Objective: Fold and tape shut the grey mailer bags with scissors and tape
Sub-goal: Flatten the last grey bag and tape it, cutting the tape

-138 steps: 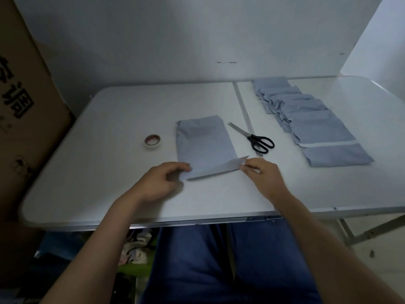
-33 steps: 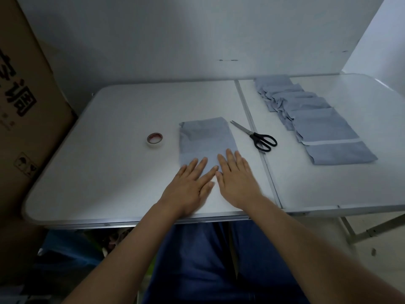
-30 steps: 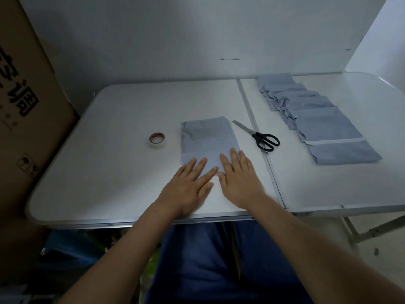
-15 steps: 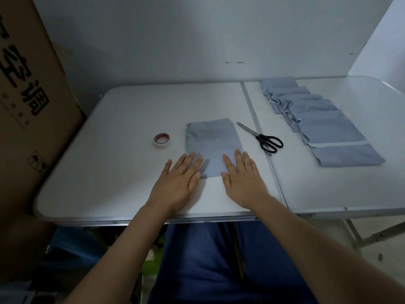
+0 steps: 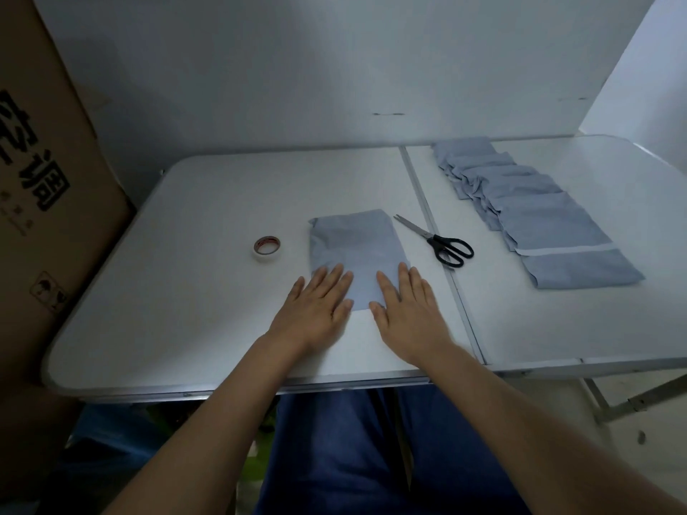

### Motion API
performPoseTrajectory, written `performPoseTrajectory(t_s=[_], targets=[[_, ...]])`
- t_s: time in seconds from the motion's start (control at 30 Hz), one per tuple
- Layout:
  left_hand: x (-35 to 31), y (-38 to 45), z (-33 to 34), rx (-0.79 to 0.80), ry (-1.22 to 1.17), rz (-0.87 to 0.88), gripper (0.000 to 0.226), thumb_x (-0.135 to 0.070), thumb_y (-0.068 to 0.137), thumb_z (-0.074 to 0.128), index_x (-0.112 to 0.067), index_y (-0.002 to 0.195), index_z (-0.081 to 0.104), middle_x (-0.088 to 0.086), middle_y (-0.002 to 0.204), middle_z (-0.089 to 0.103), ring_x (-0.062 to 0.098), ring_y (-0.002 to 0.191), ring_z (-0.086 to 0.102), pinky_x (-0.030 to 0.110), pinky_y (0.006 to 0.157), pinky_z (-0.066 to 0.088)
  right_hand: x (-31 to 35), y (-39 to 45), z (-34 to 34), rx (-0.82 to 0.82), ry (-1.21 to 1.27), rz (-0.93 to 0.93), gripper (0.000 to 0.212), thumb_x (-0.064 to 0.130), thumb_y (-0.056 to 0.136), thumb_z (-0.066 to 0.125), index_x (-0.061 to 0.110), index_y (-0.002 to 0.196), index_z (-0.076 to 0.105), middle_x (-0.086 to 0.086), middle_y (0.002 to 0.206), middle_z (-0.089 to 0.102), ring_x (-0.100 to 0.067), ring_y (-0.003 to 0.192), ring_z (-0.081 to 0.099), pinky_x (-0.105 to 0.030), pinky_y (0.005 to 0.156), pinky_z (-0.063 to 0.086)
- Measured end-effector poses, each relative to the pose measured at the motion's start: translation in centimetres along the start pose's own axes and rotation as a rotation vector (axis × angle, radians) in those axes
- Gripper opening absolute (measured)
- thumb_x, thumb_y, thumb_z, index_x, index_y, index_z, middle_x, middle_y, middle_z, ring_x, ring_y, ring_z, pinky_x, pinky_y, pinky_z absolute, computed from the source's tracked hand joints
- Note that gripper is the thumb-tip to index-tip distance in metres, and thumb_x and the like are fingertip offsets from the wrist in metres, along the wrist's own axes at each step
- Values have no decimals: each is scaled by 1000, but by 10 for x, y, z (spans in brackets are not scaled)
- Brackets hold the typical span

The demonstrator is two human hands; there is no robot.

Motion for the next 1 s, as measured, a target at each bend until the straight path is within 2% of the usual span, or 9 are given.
performPoseTrajectory(t_s=[0.13, 0.2, 0.27, 0.43, 0.63, 0.7, 0.8, 0.9, 1.0], targets=[[3, 6, -36, -232, -91, 111, 56, -43, 100, 31, -23, 152, 23, -2, 160, 13, 14, 146, 16, 36, 115, 16, 10, 3, -30, -154, 119, -27, 75, 62, 91, 4, 22, 153, 19, -8, 162, -1, -31, 148, -6, -46, 119, 0], [25, 9, -61, -405, -147, 47, 49, -28, 93, 46, -11, 139, 48, 10, 147, 44, 26, 134, 42, 34, 106, 33, 12, 13, -43, -188, 212, -44, 61, 55, 99, 19, 23, 151, 25, -2, 162, 0, -28, 148, -5, -44, 120, 1], [57, 14, -75, -448, -167, -97, 39, -17, 91, 55, -11, 130, 56, 9, 135, 53, 28, 125, 48, 35, 99, 37, 9, 27, -57, -236, 313, -33, 52, 44, 102, 30, 21, 149, 30, -2, 162, 6, -26, 148, 0, -43, 120, 4], [113, 21, -83, -450, -104, -298, 26, -27, 92, 57, -16, 115, 62, 7, 118, 60, 29, 107, 52, 38, 89, 40, 0, 56, -74, -341, 415, -46, 39, 20, 98, 49, 17, 137, 46, -6, 156, 26, -26, 145, 22, -41, 118, 20], [122, 32, -82, -400, 34, -324, 23, -24, 91, 57, -17, 110, 67, 7, 111, 60, 28, 106, 48, 37, 86, 37, 9, 79, -71, -253, 609, -59, 28, 10, 98, 47, 16, 123, 58, -4, 152, 34, -19, 142, 28, -35, 114, 28], [118, 35, -87, -411, -59, -275, 19, -24, 91, 60, -15, 105, 70, 5, 104, 61, 26, 100, 52, 34, 81, 41, 10, 84, -72, -239, 691, -32, 26, 9, 97, 47, 18, 116, 62, 0, 140, 48, -11, 126, 45, -27, 103, 38], [91, 29, -101, -485, -524, -134, 14, -21, 85, 72, -17, 98, 72, -5, 97, 63, 8, 87, 56, 15, 72, 40, 10, 93, -75, -191, 925, 72, 28, 4, 95, 46, 23, 97, 66, 7, 96, 68, -12, 80, 62, -25, 72, 49], [53, 20, -111, -497, -768, 52, 17, -17, 80, 76, -29, 90, 70, -11, 98, 63, 2, 91, 59, 13, 82, 43, 18, 96, -71, -44, 1256, 194, 23, 7, 97, 46, 12, 96, 69, -2, 88, 71, -12, 80, 63, -22, 72, 47], [30, 18, -114, -490, -722, 176, 16, -17, 80, 76, -26, 92, 72, -14, 105, 60, 5, 105, 56, 13, 91, 38, 29, 91, -65, 162, 1455, 267, 33, 34, 101, 45, 13, 102, 71, -6, 100, 74, -17, 93, 67, -26, 82, 49]])
Point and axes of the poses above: each hand's wrist, its own y-axis towards the middle knuckle, its own z-axis out of the palm, x = y × z, the point moved 8 cm from there along y, towards the middle knuckle
